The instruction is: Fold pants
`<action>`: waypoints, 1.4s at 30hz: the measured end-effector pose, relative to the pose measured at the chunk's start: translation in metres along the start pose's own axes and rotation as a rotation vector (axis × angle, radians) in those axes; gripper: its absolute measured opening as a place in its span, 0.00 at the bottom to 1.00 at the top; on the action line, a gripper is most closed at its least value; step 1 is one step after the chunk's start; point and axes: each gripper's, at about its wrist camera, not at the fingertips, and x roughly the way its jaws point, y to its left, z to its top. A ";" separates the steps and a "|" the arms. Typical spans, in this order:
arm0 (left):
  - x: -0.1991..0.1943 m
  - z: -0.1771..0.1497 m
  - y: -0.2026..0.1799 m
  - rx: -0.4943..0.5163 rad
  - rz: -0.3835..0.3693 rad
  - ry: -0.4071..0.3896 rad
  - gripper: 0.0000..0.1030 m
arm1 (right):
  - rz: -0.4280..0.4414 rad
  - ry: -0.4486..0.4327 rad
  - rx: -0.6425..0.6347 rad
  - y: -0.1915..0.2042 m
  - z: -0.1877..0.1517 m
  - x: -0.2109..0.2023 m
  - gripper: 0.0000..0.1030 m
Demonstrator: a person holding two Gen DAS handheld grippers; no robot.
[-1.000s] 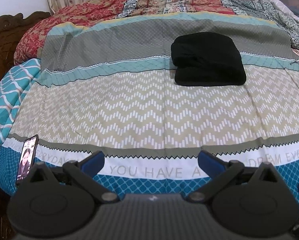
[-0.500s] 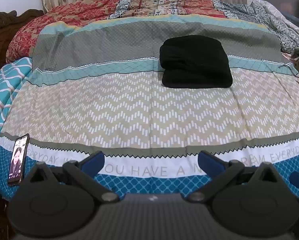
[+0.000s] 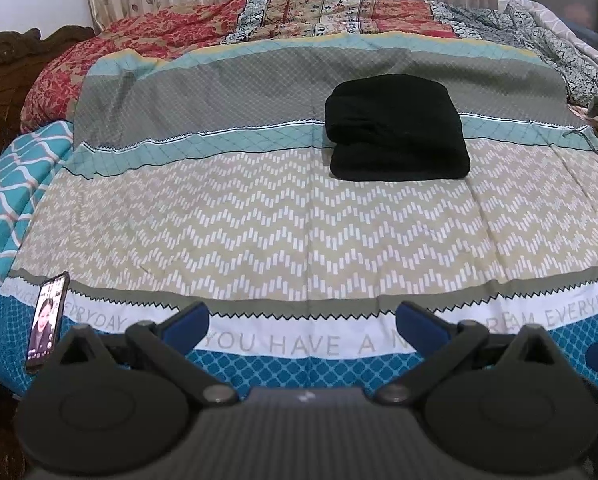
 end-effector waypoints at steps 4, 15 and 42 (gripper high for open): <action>-0.003 0.000 -0.002 0.011 0.013 -0.021 1.00 | -0.004 -0.002 0.007 -0.002 0.000 0.000 1.00; -0.009 -0.002 -0.001 0.002 -0.018 -0.063 1.00 | -0.010 0.002 0.017 -0.005 0.001 0.001 1.00; -0.008 -0.007 0.000 -0.010 0.056 -0.085 1.00 | -0.012 0.016 0.018 -0.007 -0.002 0.003 1.00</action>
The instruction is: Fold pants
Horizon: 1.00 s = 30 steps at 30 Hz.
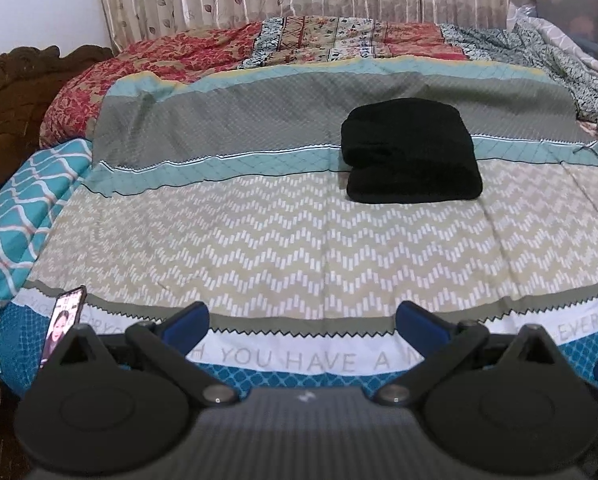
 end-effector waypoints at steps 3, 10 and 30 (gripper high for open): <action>0.001 0.000 0.000 -0.001 0.001 0.005 1.00 | 0.000 0.002 0.002 0.000 0.000 0.000 1.00; 0.009 -0.001 0.000 0.005 0.013 0.056 1.00 | 0.001 0.004 0.006 -0.001 0.000 0.001 1.00; 0.017 -0.003 -0.004 0.034 0.007 0.103 1.00 | 0.000 0.010 0.015 -0.004 -0.001 0.002 1.00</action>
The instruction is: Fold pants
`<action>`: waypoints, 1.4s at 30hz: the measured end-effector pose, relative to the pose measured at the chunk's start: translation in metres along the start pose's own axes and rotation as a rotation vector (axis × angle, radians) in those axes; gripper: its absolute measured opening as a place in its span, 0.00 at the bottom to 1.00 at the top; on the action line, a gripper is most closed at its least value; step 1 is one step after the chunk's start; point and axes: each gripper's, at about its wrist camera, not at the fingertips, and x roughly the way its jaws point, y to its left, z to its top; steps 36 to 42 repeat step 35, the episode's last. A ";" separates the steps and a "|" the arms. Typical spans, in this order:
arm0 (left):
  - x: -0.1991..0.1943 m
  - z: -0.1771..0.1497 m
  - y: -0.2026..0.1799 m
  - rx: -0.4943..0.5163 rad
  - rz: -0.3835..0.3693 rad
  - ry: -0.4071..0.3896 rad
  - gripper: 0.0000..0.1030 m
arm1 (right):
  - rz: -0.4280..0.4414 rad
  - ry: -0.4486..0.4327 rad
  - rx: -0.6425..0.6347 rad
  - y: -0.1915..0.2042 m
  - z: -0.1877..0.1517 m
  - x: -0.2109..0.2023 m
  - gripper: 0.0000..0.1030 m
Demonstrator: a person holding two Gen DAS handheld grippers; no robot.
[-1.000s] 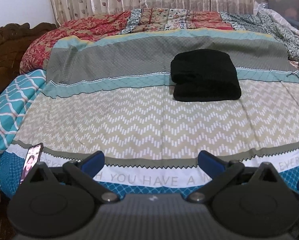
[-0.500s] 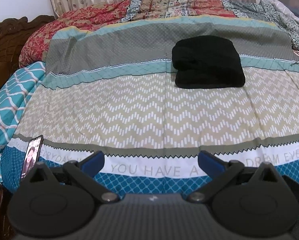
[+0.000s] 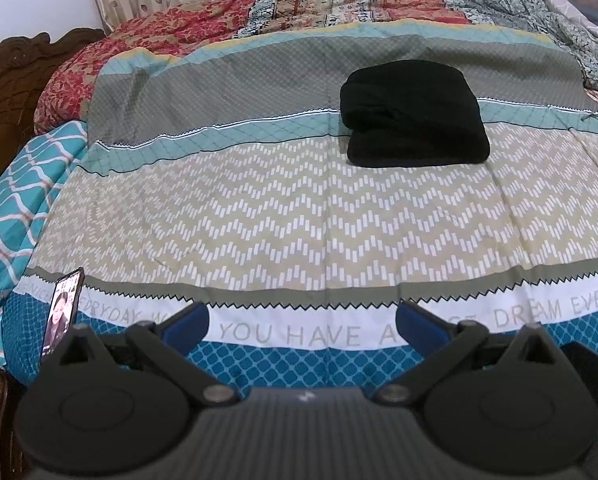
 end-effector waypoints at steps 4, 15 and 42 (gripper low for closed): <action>-0.001 0.000 -0.002 0.012 -0.011 -0.004 1.00 | 0.000 -0.001 -0.001 0.000 0.000 0.000 1.00; -0.001 0.001 -0.005 0.027 -0.025 -0.001 1.00 | -0.004 0.002 0.005 -0.001 0.001 0.001 1.00; -0.002 -0.003 -0.008 0.041 -0.062 -0.002 1.00 | -0.010 -0.004 0.010 0.001 -0.001 0.001 1.00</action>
